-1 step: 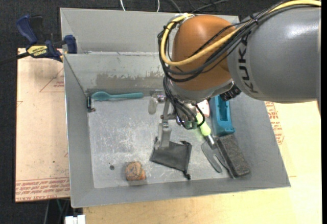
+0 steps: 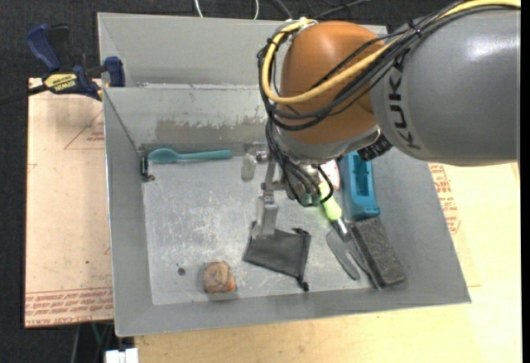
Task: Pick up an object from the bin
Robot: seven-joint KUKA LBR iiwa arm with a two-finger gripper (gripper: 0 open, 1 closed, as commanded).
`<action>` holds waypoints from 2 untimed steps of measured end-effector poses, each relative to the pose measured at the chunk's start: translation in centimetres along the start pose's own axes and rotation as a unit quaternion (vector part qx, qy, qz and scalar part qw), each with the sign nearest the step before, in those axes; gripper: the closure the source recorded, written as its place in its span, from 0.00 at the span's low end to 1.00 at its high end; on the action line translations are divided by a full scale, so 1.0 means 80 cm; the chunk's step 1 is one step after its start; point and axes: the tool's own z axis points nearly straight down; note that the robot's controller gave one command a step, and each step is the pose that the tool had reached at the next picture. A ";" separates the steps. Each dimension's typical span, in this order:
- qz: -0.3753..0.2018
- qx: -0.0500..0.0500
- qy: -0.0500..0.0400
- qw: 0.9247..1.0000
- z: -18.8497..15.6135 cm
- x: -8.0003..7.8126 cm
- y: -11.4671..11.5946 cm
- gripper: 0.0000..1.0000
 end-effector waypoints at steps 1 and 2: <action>0.027 -0.001 -0.003 1.000 0.072 -0.009 -0.030 0.00; 0.020 -0.002 -0.004 1.000 0.110 0.041 -0.096 0.00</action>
Offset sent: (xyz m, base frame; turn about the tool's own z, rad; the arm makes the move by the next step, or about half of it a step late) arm -0.0324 -0.0767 -0.0874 0.0385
